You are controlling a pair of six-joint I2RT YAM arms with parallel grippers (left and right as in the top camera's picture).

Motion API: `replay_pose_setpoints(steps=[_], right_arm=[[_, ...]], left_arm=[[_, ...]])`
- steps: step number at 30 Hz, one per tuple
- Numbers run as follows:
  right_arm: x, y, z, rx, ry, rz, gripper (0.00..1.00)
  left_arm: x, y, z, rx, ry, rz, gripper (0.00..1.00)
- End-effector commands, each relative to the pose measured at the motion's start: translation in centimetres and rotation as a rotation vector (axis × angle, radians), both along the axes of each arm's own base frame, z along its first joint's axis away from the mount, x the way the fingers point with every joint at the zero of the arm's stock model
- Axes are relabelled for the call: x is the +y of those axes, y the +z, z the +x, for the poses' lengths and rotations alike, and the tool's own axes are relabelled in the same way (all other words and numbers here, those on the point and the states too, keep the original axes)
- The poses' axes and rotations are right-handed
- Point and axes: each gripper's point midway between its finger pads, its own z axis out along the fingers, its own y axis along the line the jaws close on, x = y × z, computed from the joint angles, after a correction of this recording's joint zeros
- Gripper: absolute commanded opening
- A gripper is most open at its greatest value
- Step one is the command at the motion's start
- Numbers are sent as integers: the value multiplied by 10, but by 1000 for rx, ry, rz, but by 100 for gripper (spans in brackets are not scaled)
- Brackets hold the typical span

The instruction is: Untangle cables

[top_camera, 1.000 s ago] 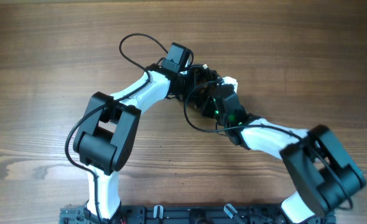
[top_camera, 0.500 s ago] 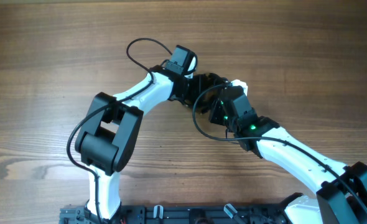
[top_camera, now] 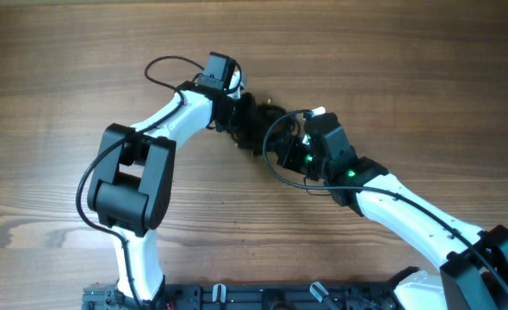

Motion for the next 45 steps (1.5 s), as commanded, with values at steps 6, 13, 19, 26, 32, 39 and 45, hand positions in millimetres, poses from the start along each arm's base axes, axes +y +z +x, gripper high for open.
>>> replay_pose_setpoints(steps=[6, 13, 19, 26, 32, 39, 45], right_arm=[[9, 13, -6, 29, 27, 54, 9], [7, 9, -9, 48, 30, 45, 57], [2, 7, -6, 38, 4, 16, 66], [-9, 1, -2, 30, -36, -37, 68], [-21, -13, 7, 11, -83, -117, 73], [-7, -26, 30, -121, 22, -159, 59], [-17, -38, 49, -170, -53, -223, 51]], left_arm=[[37, 4, 16, -46, 90, 103, 74], [44, 4, 18, -40, 104, 94, 89], [5, 31, 5, -68, -92, -127, 95], [5, 60, 0, -109, -116, -141, 79], [22, 52, 9, -134, -62, -28, 22], [22, 51, 10, -135, -61, -25, 4], [32, 46, 15, -146, -26, 40, 6]])
